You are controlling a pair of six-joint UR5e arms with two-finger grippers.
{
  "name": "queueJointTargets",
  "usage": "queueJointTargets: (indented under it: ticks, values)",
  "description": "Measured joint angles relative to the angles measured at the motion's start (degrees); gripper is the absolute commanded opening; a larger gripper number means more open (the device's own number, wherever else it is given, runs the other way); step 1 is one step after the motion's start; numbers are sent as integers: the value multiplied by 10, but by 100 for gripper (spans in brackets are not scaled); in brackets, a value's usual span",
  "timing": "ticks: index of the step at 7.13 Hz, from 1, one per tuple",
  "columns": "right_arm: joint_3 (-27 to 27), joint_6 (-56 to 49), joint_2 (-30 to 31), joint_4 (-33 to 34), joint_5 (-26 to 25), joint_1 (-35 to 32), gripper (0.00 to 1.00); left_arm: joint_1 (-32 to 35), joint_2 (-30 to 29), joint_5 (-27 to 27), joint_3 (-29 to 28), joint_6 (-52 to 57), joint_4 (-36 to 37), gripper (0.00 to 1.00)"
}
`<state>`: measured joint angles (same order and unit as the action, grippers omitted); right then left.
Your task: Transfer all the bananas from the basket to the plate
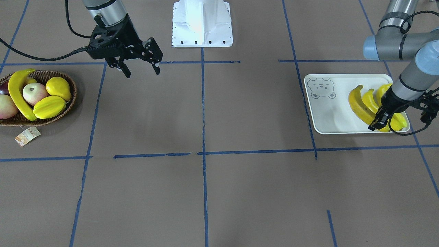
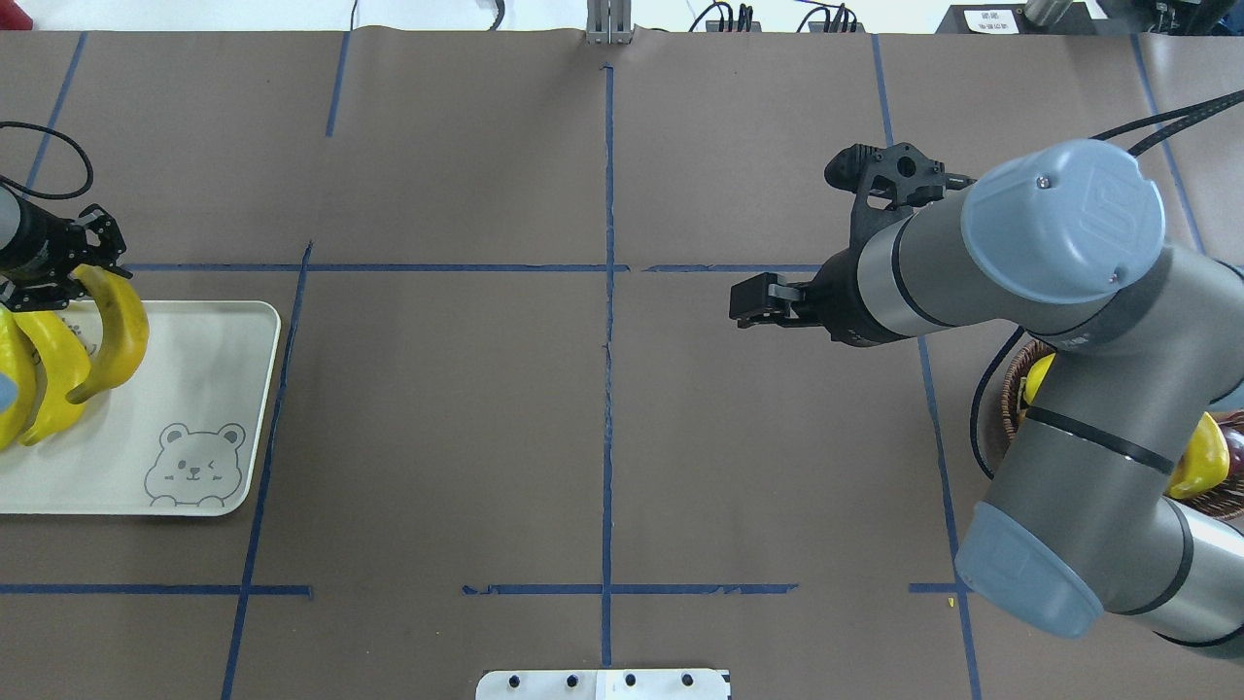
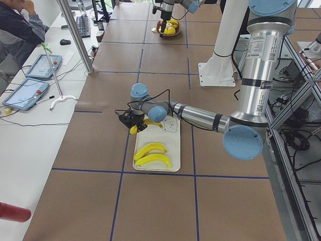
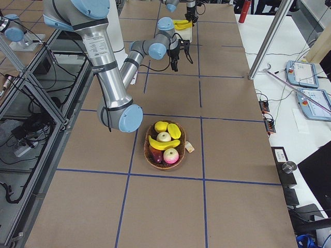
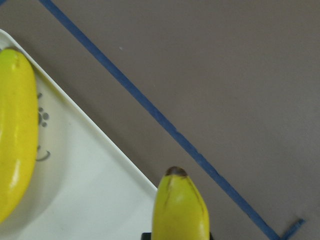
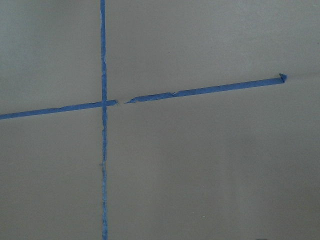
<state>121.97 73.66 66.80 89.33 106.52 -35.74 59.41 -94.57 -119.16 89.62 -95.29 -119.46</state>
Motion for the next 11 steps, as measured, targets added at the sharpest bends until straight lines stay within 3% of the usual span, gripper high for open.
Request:
queueJointTargets:
  ticks: [1, 2, 7, 11]
  values:
    - [0, 0, 0, 0, 0, 0, 99, 1, 8, 0, -23, 0, -36, 41]
    - [0, 0, 0, 0, 0, 0, 99, 1, 18, -1, -33, 0, -62, 99]
    - [1, -1, 6, 0, 4, -4, 99, 7, 42, -24, -20, 6, -100, 100]
    - [5, -84, 38, 31, 58, -54, 99, 23, -10, -102, 85, 5, -80, 100]
